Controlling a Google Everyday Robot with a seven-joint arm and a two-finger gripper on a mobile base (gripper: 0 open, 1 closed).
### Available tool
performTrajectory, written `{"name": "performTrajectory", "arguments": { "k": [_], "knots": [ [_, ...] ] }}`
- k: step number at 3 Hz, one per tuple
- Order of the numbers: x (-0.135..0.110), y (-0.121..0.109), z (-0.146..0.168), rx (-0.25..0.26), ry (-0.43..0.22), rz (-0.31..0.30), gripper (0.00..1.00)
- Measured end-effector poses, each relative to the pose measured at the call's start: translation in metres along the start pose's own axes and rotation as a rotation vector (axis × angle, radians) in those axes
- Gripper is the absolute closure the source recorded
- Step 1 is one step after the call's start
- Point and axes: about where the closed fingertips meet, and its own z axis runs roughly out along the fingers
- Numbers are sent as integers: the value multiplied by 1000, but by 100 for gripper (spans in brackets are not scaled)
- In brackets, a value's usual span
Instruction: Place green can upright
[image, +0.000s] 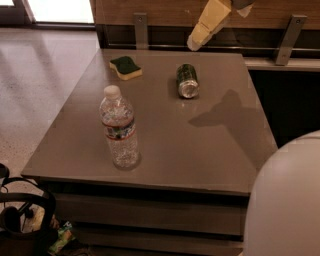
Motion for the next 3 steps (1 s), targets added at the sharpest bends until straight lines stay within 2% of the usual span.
{"name": "performTrajectory", "arguments": {
  "k": [1,2,3],
  "knots": [
    [-11,-1,22,-36,-10,103,0],
    [-11,2,53,-92,-9,252,0],
    [2,9,78,-122,17,385,0]
  ]
}}
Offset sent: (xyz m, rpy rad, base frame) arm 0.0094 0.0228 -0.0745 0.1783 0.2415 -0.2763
